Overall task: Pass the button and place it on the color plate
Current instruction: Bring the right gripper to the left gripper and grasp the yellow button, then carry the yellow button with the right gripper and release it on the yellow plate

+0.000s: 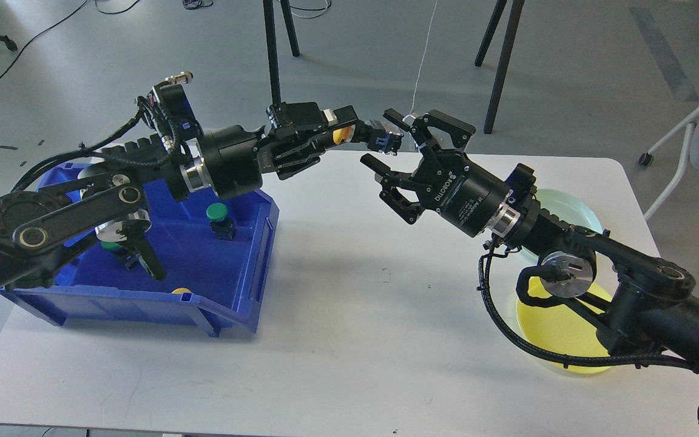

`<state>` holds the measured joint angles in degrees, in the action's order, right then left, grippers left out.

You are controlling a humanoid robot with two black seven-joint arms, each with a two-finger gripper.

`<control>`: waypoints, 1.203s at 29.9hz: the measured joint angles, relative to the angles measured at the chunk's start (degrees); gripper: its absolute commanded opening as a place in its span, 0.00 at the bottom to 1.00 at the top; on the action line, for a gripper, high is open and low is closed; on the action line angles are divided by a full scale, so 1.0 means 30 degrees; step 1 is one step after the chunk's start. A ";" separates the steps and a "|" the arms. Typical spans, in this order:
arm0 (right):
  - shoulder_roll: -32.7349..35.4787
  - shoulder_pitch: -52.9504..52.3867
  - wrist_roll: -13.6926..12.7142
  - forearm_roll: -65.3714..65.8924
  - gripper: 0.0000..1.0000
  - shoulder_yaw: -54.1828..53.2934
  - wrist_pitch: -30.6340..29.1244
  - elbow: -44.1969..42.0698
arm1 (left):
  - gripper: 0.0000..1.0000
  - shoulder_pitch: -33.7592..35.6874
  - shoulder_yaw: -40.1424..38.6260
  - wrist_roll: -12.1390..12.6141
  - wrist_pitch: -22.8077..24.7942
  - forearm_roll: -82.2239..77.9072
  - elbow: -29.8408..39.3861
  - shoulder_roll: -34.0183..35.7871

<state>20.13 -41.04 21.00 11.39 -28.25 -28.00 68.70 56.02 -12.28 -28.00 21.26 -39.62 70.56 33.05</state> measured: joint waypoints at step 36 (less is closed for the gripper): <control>0.9588 0.6805 0.0026 0.7101 0.01 -0.2302 1.1476 0.6094 | 0.79 0.0047 -0.0235 0.0003 0.0382 0.1081 -0.0675 -0.0479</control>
<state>48.89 -20.62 21.08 32.70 -35.15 6.42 86.98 56.16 -12.98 -27.99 22.40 -36.37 68.53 31.61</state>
